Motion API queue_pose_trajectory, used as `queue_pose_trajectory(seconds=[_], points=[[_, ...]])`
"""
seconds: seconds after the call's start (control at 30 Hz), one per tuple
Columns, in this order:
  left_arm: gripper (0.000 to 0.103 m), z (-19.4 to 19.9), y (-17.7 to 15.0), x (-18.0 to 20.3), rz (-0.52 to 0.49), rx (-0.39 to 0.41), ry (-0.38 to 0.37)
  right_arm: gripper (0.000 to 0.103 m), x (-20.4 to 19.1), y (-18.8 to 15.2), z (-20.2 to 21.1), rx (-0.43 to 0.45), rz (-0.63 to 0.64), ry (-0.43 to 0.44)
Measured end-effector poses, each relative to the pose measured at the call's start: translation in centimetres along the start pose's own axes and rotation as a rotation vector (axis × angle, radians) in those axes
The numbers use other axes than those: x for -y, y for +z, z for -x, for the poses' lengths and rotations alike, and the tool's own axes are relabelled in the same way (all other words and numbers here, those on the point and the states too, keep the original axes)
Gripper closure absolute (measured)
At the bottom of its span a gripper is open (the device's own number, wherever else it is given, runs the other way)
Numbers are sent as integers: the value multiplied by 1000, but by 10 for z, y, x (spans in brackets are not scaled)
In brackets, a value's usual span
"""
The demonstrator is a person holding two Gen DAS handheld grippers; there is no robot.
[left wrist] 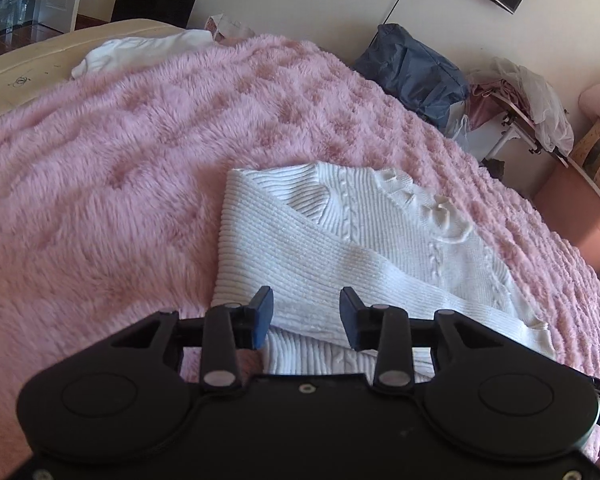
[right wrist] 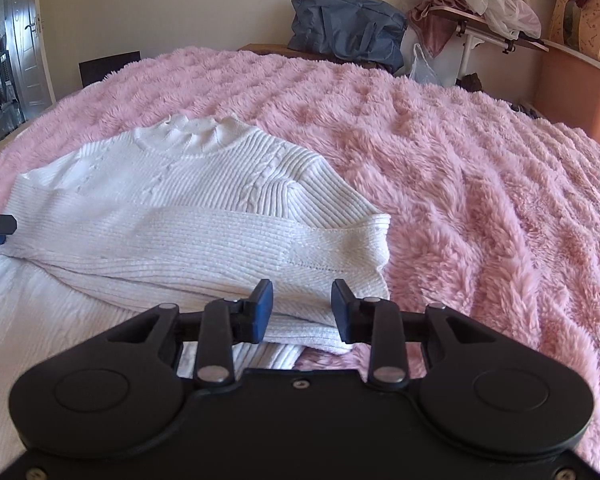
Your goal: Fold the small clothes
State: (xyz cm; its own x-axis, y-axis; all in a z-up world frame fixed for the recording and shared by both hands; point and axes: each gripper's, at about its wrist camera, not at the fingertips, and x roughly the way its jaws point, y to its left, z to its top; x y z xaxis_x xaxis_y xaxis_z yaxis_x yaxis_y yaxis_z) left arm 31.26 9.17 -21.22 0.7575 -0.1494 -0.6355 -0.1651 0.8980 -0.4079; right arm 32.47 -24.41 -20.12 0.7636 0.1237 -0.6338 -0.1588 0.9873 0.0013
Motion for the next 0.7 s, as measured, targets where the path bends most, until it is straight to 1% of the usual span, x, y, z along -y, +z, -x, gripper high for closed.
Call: queue_pose_trajectory(seconds=[0.07,0.13,0.23,0.27,0.33,0.5,0.6,0.7], points=[[64,26,-4,5,-33,8,-33,69,-6,-3,27,20,-12,41],[61,54,-13,7,-90,20,-47,67,-13,-12,54,42,-4,91],[56,94,-32,0,-166,25,-45,67,-24,-35,96,68,23,167],[56,105,-39,-4,-179,6,-50,67,-29,-44,110,63,34,186],[55,128,-54,-16,-190,-59,-69,67,-36,-61,133,48,54,203],[54,177,-103,-41,-216,-179,-93,67,-50,-105,178,-49,70,187],[55,189,-132,-53,-248,-236,-64,67,-51,-128,193,-108,34,183],[55,196,-153,-67,-209,-288,-57,67,-49,-146,203,-157,-6,159]])
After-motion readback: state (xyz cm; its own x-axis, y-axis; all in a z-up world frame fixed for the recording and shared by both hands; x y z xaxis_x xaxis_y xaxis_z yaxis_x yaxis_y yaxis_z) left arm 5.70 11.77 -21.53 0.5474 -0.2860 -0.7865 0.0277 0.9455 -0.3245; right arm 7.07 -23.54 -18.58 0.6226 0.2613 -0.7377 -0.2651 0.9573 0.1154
